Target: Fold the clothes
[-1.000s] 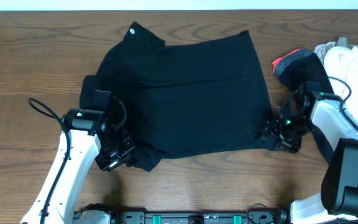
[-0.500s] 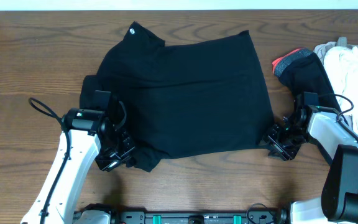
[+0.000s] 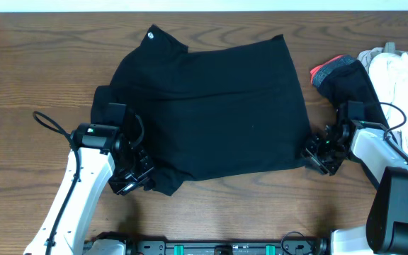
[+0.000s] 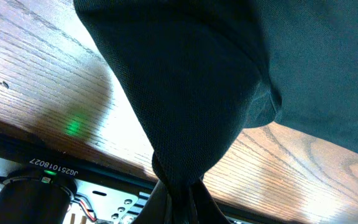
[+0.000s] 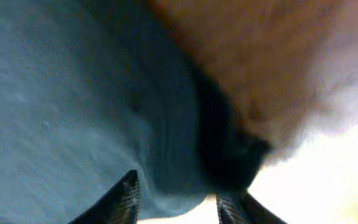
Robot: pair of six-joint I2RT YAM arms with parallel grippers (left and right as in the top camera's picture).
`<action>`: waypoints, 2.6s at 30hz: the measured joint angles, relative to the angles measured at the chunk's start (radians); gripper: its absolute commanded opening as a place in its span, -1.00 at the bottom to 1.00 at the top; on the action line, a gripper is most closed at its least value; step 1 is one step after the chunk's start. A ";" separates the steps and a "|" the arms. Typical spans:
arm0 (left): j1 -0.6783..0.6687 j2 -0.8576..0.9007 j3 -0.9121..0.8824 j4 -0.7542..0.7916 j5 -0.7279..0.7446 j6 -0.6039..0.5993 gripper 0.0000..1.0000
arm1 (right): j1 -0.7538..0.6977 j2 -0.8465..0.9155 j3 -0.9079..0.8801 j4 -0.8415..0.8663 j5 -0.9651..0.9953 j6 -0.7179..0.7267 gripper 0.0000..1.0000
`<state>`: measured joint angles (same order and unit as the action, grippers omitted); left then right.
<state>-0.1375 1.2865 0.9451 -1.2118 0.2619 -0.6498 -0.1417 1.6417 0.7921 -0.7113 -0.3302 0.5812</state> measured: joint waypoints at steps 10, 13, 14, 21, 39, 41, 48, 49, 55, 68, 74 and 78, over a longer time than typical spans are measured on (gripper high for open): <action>0.000 0.000 0.000 0.000 0.000 0.004 -0.88 | 0.002 0.006 0.018 -0.033 0.090 -0.027 -0.98; 0.000 0.000 0.000 -0.009 0.000 0.004 -0.88 | 0.002 0.014 0.033 -0.091 0.112 -0.068 -0.97; 0.000 0.000 0.001 -0.020 0.000 0.005 -0.88 | 0.002 0.016 0.038 -0.122 0.117 -0.088 -0.97; 0.000 -0.014 0.087 -0.135 0.000 0.026 -0.88 | 0.002 0.000 0.139 -0.412 0.111 -0.191 -0.97; 0.045 -0.056 0.230 0.008 -0.055 0.100 -0.88 | 0.002 -0.064 0.262 -0.319 -0.031 -0.301 -0.97; 0.045 -0.028 0.230 0.051 -0.059 0.118 -0.88 | 0.002 -0.051 0.262 -0.279 -0.050 -0.300 -0.97; 0.045 0.051 0.230 0.234 -0.060 0.211 -0.88 | 0.002 0.025 0.262 -0.126 -0.103 -0.267 -0.97; 0.045 0.061 0.230 0.254 -0.060 0.227 -0.88 | 0.002 0.037 0.262 -0.102 -0.109 -0.260 -0.98; 0.045 0.119 0.230 0.347 -0.084 0.302 -0.87 | 0.002 0.059 0.262 0.022 -0.128 -0.210 -0.97; 0.045 0.167 0.230 0.482 -0.135 0.387 -0.86 | 0.002 0.059 0.262 0.168 -0.119 -0.090 -0.94; 0.045 0.195 0.230 0.518 -0.146 0.414 -0.85 | 0.002 0.059 0.262 0.178 -0.103 -0.073 -0.93; 0.045 0.225 0.230 0.542 -0.151 0.422 -0.84 | 0.002 0.059 0.262 0.178 -0.100 -0.071 -0.94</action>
<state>-0.0925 1.5112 1.1751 -0.6697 0.1112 -0.2283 -0.1402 1.7008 1.0542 -0.5335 -0.4297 0.5098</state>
